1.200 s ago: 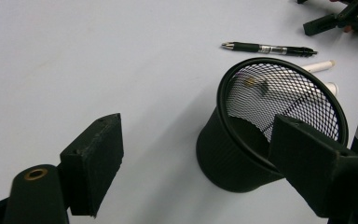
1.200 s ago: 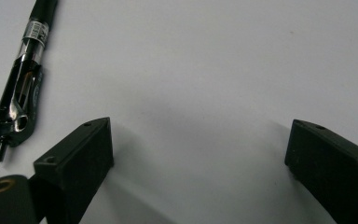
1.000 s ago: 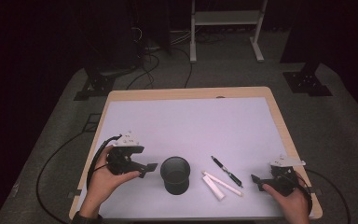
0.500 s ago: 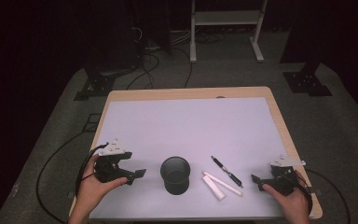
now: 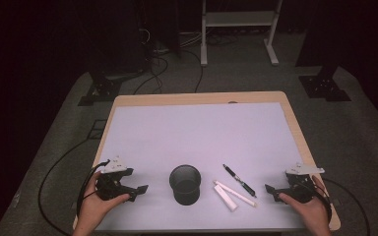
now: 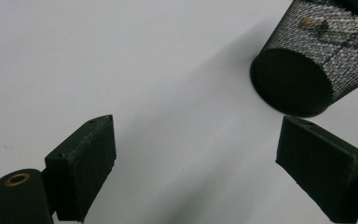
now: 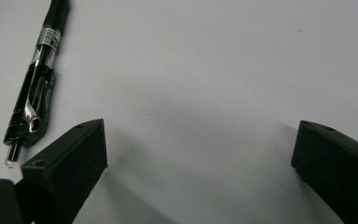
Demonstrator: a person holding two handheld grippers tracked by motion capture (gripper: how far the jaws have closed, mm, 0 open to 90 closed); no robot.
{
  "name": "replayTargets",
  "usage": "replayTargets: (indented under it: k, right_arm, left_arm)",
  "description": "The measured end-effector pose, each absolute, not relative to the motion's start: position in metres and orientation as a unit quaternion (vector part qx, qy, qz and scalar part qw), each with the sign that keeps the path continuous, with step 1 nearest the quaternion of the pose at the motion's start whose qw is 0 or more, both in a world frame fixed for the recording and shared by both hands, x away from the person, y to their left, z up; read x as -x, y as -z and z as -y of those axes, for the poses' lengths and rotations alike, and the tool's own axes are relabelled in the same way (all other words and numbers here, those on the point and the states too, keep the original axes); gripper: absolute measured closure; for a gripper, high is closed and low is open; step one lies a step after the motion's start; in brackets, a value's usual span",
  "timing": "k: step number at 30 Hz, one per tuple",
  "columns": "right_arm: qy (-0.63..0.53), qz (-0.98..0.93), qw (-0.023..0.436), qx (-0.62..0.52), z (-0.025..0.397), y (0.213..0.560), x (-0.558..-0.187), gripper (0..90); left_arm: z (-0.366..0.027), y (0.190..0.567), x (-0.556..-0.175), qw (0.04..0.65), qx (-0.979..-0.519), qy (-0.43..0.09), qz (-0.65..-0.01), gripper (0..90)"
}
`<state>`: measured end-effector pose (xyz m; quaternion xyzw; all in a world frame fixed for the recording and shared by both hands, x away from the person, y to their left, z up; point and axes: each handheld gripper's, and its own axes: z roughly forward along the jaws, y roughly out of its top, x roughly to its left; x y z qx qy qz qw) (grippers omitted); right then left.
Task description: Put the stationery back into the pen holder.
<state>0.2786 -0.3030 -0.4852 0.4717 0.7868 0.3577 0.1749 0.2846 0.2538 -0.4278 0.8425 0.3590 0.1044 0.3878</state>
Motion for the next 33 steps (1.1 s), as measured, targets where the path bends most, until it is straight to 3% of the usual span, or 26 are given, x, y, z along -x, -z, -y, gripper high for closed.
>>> replayTargets:
  k: [18,33]
  right_arm:
    - [-0.338,-0.8,0.183,-0.461,0.299,0.484,-0.28,2.7]
    - [-0.35,-0.798,0.186,-0.454,0.296,0.479,-0.284,2.7]
  left_arm:
    - [-0.257,0.47,-0.287,0.336,-0.86,-0.133,-0.361,10.5]
    - [-0.259,0.478,-0.282,0.358,-0.853,-0.158,-0.344,8.5]
